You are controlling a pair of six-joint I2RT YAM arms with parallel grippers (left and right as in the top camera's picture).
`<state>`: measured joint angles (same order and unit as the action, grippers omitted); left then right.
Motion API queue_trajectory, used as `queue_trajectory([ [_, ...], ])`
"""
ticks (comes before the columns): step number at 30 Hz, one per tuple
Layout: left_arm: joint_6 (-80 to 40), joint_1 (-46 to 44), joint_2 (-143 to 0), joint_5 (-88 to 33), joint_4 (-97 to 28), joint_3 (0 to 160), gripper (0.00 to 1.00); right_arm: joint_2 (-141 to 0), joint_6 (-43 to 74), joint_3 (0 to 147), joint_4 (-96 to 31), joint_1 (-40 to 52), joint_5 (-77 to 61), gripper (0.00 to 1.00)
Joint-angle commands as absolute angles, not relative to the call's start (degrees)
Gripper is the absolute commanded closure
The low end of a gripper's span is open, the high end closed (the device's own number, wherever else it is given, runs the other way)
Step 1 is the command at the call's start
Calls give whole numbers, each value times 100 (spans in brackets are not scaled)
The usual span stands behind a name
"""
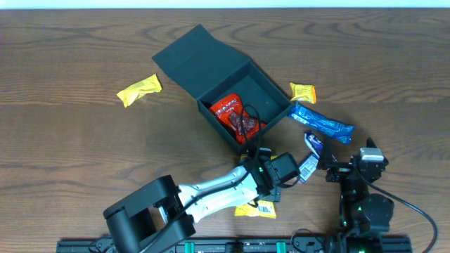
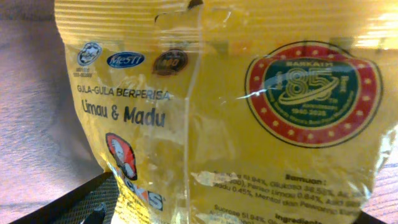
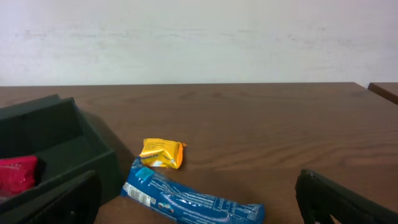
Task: Pack container
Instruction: 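Grasp the yellow bag with the left gripper and lift it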
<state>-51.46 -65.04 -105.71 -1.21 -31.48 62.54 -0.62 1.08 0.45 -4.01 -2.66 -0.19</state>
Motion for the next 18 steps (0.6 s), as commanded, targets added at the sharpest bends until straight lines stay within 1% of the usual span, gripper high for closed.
queue_trajectory([
  [1,-5188,-6490,-10735,-91,-3151,6189,23,-30,189,32,-427,-222,-23,1],
  [3,-5188,-6486,-10735,-91,-3153,6189,32,-30,189,32,-427,-222,-23,1],
  [4,-5188,-6486,-10735,-91,-3153,6189,34,-30,189,32,-427,-222,-23,1],
  [11,-5186,-6479,-10733,-34,-3321,6326,39,-30,189,32,-427,-222,-23,1],
  [13,-5188,-6477,-10702,10,-3371,6342,44,-30,189,32,-427,-222,-23,1],
  [14,-5188,-6475,-10676,40,-3420,6361,49,-30,189,32,-427,-222,-23,1],
  [18,-5188,-6412,-10560,64,-3479,6372,49,-30,189,32,-427,-222,-23,1],
])
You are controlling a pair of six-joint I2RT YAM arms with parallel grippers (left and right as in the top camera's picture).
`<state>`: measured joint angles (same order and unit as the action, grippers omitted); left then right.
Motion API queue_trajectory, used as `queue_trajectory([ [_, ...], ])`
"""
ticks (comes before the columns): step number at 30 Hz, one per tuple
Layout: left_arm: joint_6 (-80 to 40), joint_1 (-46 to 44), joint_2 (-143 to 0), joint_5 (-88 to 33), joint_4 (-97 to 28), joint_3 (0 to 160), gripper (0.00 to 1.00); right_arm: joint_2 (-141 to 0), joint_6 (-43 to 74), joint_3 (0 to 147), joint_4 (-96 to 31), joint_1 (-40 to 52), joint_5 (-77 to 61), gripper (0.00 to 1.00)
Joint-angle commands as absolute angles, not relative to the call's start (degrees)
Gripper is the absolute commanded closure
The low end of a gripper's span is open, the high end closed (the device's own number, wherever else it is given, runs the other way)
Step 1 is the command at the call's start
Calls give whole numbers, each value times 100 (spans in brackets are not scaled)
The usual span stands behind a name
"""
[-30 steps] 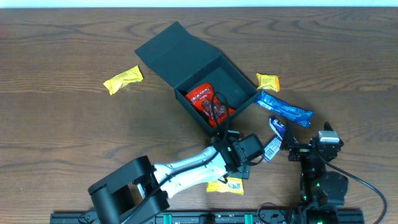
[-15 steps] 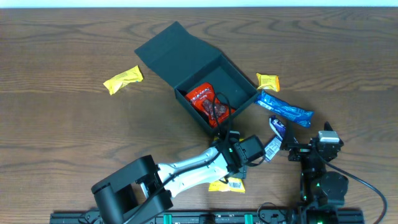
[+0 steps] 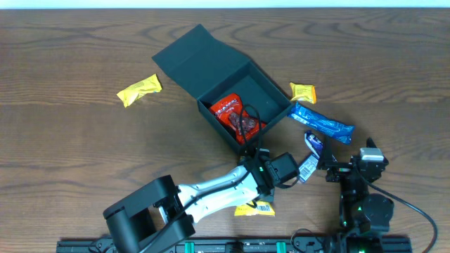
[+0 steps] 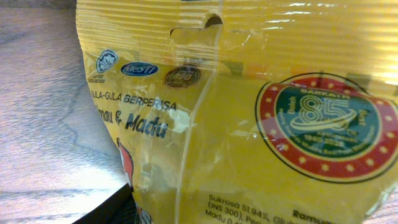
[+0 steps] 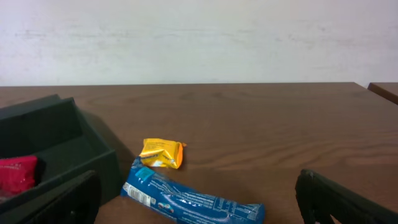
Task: Pack container
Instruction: 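Grasp the yellow bag with the left gripper and lift it, then carry the yellow bag over the box and lower it inside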
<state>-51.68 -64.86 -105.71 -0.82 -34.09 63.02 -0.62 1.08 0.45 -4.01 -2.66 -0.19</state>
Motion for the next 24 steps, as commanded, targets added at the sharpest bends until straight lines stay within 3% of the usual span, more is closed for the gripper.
queue_trajectory([
  [1,-5188,-6396,-10541,67,-3498,6377,50,-30,189,32,-427,-222,-23,1],
  [4,-5188,-6342,-10488,69,-3551,6381,56,-30,189,32,-427,-222,-23,1],
  [24,-5188,-6110,-9240,64,-3645,6510,58,-30,189,32,-427,-222,-25,1],
])
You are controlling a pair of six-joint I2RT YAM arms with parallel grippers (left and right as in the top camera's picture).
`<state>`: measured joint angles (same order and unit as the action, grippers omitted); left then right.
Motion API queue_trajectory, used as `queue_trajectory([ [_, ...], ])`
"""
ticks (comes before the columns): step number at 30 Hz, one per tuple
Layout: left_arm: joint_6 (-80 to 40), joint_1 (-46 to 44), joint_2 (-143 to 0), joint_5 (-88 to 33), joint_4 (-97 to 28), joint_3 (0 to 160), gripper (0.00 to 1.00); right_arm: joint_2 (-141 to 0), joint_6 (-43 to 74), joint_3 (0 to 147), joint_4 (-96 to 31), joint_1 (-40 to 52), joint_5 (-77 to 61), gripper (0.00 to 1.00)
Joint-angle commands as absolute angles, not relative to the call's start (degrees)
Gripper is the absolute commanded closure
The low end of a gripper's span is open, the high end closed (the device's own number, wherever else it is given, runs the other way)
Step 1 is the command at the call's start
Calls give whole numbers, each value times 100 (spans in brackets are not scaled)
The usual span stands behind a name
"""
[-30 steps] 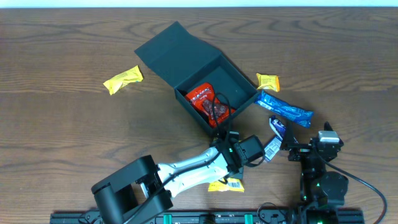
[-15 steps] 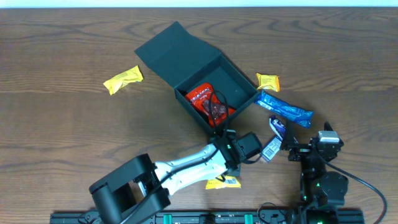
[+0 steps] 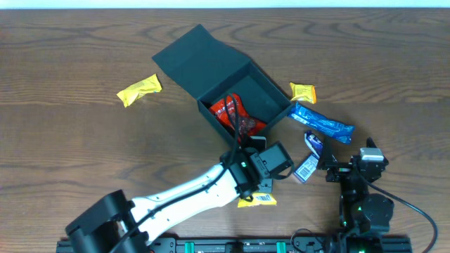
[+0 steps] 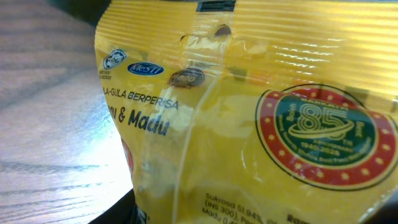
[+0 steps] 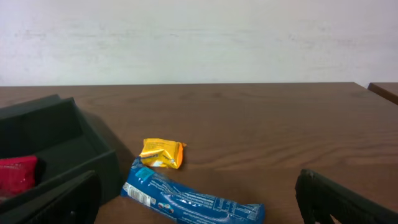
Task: Pack container
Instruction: 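Carry the yellow bag over the box and lower it inside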
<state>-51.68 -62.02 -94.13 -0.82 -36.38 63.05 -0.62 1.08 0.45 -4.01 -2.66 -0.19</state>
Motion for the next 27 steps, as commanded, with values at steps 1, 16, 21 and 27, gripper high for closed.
queue_trajectory([
  [1,-5188,-6071,-9201,64,-3612,6510,59,-30,189,32,-427,-222,-23,1],
  [16,-5122,-5332,-9122,709,-3382,7741,67,-30,189,32,-427,-222,-23,1],
  [21,-5146,-4980,-9150,1131,-3350,7856,67,-30,189,32,-427,-222,-23,1],
  [27,-5166,-4720,-9417,1251,-2722,7863,67,-30,189,32,-427,-222,-23,1],
])
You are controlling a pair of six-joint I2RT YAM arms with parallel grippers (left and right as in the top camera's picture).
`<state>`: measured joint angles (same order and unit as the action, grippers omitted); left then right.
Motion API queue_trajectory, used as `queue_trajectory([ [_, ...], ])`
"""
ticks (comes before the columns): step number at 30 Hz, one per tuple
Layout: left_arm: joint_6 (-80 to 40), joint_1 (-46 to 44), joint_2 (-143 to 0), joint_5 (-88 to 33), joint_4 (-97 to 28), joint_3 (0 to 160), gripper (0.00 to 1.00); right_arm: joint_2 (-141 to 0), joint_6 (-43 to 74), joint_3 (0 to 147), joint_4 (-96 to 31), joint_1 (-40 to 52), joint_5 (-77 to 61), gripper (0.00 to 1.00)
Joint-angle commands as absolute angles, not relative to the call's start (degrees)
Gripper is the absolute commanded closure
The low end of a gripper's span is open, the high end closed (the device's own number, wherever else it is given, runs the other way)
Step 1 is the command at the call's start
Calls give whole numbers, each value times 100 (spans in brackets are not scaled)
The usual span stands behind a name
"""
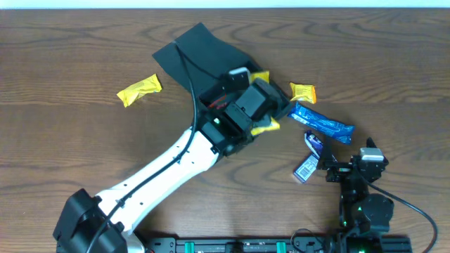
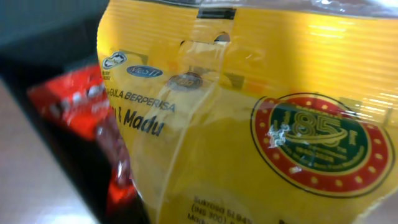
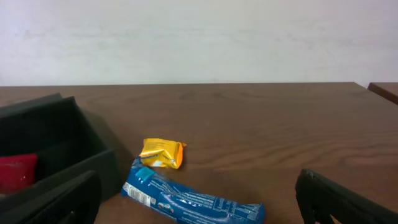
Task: Pack container
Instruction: 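Carry the yellow bag over the box and lower it inside, then press the yellow bag down beside the red bag with the left gripper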
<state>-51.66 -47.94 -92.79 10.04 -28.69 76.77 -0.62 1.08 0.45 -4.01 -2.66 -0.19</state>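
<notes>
An open black box stands at the table's back middle, and a red packet lies inside it. My left gripper hangs over the box, shut on a large yellow packet that fills the left wrist view and hides the fingers. In the overhead view the yellow packet sticks out on both sides of the gripper. My right gripper stands open near the front right, with nothing between its fingers.
A blue bar and a small yellow candy lie right of the box. Two small packets lie near the right gripper. Another yellow candy lies left of the box.
My left gripper has moved with the yellow packet from the table in front of the box to above the box. The red packet now shows under it. The right arm has not moved.
My left gripper held the yellow packet low over the table in front of the box, near the right gripper. It stayed there, then was a little further left and higher. Now it holds the packet over the open box.
</notes>
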Motion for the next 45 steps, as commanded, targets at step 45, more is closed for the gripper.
queue_trajectory([
  [45,-6149,-4427,-11666,2528,-4165,9998,35,-30,189,32,-427,-222,-23,1],
])
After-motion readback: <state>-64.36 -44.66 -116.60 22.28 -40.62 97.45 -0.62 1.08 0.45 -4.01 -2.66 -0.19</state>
